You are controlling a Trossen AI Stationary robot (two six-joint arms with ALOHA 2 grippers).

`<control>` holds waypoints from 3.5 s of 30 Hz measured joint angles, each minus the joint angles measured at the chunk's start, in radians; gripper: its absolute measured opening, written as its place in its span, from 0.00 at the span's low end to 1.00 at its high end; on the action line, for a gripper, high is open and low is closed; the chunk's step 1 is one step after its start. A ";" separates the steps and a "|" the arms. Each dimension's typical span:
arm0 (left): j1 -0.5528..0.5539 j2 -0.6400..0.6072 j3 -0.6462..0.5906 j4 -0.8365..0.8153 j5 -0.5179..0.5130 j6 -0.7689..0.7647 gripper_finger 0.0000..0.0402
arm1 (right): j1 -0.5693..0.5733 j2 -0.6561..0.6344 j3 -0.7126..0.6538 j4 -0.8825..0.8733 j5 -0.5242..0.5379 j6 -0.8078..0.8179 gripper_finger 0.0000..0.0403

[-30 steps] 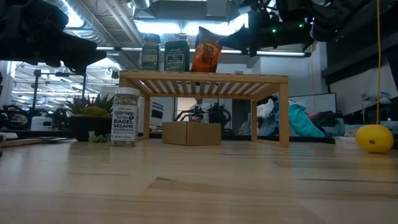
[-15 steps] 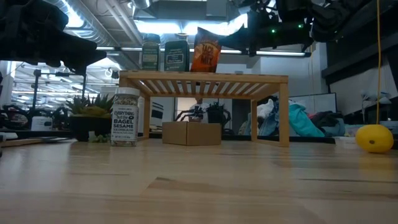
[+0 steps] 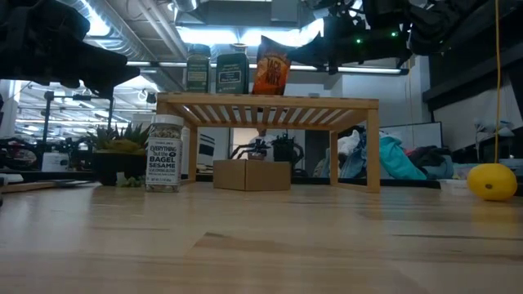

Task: Shelf spices
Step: Put the orange seasoning bag on the shelf, then put the white seasoning bottle on the shelf

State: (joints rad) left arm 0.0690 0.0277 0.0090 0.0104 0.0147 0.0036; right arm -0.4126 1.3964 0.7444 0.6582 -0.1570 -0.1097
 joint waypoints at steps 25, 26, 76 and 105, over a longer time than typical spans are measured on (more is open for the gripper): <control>0.000 0.000 0.000 0.000 0.000 0.007 0.45 | 0.001 -0.032 0.001 -0.022 -0.003 0.032 0.42; 0.000 0.000 0.000 0.000 0.000 0.007 0.45 | 0.001 -0.046 0.001 -0.034 -0.019 0.036 0.41; -0.084 0.660 -0.001 0.283 -0.202 -0.123 0.45 | 0.541 0.573 0.138 0.095 0.480 0.079 0.39; -0.135 1.241 0.086 0.740 -0.202 -0.098 0.45 | 0.463 0.731 0.304 0.097 0.375 0.075 0.39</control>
State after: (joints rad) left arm -0.0662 1.2684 0.0946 0.7504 -0.1871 -0.0940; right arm 0.0502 2.1269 1.0485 0.7553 0.2180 -0.0343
